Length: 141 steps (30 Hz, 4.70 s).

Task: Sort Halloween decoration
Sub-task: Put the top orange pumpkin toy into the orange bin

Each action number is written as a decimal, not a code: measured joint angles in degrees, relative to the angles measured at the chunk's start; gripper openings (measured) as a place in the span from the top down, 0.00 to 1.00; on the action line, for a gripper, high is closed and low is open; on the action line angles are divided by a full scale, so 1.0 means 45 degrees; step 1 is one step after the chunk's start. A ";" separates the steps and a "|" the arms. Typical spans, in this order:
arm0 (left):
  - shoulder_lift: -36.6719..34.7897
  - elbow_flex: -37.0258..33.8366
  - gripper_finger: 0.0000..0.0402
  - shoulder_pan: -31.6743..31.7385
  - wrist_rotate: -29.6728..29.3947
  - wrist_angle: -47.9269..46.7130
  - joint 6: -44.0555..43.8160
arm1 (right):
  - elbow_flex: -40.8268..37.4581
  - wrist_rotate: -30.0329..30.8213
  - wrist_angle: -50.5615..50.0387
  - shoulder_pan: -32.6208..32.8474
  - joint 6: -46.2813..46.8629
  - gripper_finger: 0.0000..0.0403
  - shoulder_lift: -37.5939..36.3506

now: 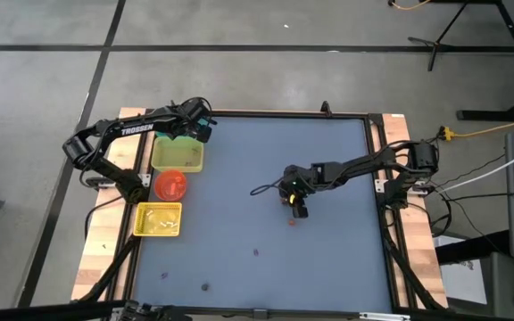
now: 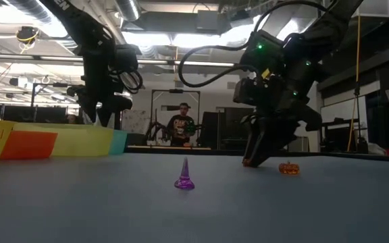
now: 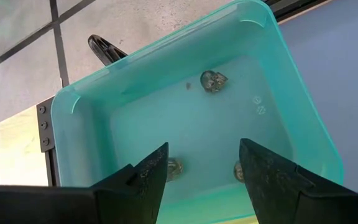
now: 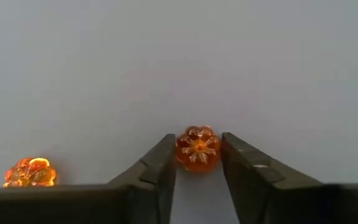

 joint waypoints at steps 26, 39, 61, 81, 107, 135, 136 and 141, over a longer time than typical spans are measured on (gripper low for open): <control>-0.0044 0.2210 0.55 -0.0639 0.0560 -0.0415 0.3482 | -0.0029 0.0010 0.2247 0.0010 0.0133 0.74 0.0049; -0.0044 0.4313 0.55 -0.3817 0.6777 -0.2642 -0.1112 | -0.0024 0.1411 0.6489 0.0000 0.0481 0.74 0.0039; -0.0044 0.4318 0.55 -0.7413 0.7577 0.0048 -0.6985 | -0.0019 0.2030 1.1637 0.0000 0.0468 0.74 0.0021; -0.0044 0.4318 0.55 -0.7694 0.6912 0.1331 -0.7028 | -0.0015 0.2025 1.2484 0.0000 0.0466 0.74 0.0005; -0.0044 0.4318 0.61 -0.7694 0.6902 0.1331 -0.7320 | -0.0010 0.2038 1.3103 0.0000 0.0466 0.74 0.0005; -0.0044 0.4323 0.77 -0.7689 0.6902 0.1350 -0.7325 | -0.0010 0.2987 1.3083 0.0010 0.0460 0.74 0.0010; -0.0044 0.4323 0.78 -0.7689 0.6907 0.1350 -0.7325 | -0.0010 0.2987 1.3081 0.0005 0.0462 0.74 0.0006; -0.0044 0.4323 0.82 -0.7689 0.6912 0.1349 -0.7325 | -0.0010 0.2987 1.3079 0.0005 0.0466 0.74 0.0010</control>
